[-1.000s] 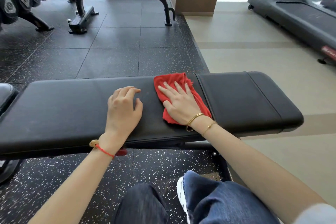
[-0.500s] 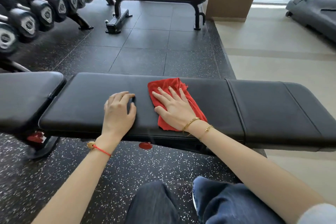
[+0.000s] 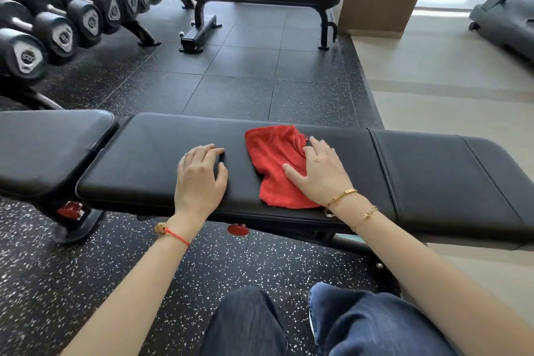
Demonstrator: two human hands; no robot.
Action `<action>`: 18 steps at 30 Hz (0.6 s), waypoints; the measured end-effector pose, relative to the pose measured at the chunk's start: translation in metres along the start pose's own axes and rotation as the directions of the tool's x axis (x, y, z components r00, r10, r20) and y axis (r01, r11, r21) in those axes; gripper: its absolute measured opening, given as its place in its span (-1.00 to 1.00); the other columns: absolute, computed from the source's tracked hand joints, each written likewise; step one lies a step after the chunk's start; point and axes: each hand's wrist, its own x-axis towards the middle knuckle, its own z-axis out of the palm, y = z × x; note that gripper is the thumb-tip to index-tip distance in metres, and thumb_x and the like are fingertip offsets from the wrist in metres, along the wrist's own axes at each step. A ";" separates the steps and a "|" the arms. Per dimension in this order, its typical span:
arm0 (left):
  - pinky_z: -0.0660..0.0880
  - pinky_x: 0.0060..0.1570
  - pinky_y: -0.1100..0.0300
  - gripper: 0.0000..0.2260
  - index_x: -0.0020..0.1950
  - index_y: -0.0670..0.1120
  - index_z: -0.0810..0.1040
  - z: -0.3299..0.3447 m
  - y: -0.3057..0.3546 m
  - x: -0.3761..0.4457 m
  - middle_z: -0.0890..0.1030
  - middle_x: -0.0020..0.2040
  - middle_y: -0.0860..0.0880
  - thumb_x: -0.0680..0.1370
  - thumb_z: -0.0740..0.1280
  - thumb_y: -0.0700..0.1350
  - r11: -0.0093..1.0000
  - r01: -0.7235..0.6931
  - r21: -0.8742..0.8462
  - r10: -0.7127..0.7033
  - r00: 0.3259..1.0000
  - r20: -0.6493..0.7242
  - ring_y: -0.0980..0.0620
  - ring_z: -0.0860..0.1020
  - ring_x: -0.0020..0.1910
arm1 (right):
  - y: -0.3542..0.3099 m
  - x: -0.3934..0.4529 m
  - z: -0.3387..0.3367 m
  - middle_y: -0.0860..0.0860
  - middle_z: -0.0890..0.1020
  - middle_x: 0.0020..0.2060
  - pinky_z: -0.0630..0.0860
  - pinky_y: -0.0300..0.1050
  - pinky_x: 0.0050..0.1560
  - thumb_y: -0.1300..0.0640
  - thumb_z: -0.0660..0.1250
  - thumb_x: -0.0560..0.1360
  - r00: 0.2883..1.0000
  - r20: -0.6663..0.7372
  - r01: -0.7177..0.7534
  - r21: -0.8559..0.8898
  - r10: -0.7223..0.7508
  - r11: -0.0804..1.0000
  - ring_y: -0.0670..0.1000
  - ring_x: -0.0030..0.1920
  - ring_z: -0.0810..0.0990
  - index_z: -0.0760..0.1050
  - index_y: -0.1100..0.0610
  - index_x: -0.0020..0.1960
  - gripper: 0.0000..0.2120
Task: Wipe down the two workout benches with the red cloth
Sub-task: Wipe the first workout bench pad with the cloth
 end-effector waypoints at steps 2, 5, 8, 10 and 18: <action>0.31 0.42 -0.04 -0.71 0.28 -0.12 0.57 0.000 0.000 0.000 0.56 0.30 -0.08 0.56 0.31 -0.15 1.000 0.002 -0.003 -0.002 1.000 0.004 -0.10 0.44 0.35 | -0.002 0.001 0.001 0.19 0.28 0.47 0.09 0.02 0.51 -0.17 0.25 0.53 0.999 -0.041 0.033 0.069 -0.030 0.997 0.15 0.50 0.18 0.34 0.28 0.39 -0.37; 0.29 0.44 -0.05 -0.70 0.29 -0.12 0.56 0.000 0.001 -0.001 0.55 0.32 -0.09 0.56 0.31 -0.15 1.000 0.011 -0.001 -0.011 1.000 0.019 -0.10 0.43 0.37 | -0.007 0.003 0.001 0.18 0.47 0.21 0.29 -0.02 0.34 -0.07 0.33 0.50 0.998 -0.066 0.029 0.193 -0.016 0.981 0.17 0.28 0.39 0.43 0.28 0.20 -0.54; 0.28 0.43 -0.07 -0.71 0.28 -0.12 0.57 -0.001 0.003 0.000 0.55 0.31 -0.09 0.56 0.32 -0.16 1.000 0.023 -0.014 -0.022 0.999 0.032 -0.10 0.43 0.37 | -0.010 0.005 0.001 0.16 0.51 0.08 0.33 -0.10 0.17 0.00 0.38 0.46 0.994 -0.109 0.041 0.222 -0.017 0.974 0.17 0.13 0.43 0.45 0.25 0.07 -0.65; 0.31 0.41 -0.07 -0.74 0.24 -0.11 0.59 -0.003 0.006 -0.001 0.58 0.27 -0.07 0.55 0.32 -0.17 0.999 0.030 -0.045 -0.029 0.999 0.026 -0.09 0.46 0.33 | -0.012 0.005 0.000 0.12 0.54 -0.01 0.31 -0.16 -0.01 0.04 0.40 0.42 0.991 -0.131 0.050 0.297 -0.011 0.954 0.15 0.04 0.49 0.42 0.17 -0.02 -0.73; 0.44 0.27 -0.02 -0.76 0.19 -0.08 0.61 -0.002 0.033 -0.003 0.62 0.17 0.00 0.53 0.34 -0.21 0.994 0.005 -0.110 -0.003 1.000 0.019 -0.03 0.53 0.22 | 0.000 0.016 -0.003 -0.16 0.57 -0.34 0.38 -0.41 -0.22 0.12 0.49 0.35 0.995 -0.087 0.011 0.615 0.053 0.788 -0.20 -0.29 0.52 0.50 0.12 -0.13 -0.80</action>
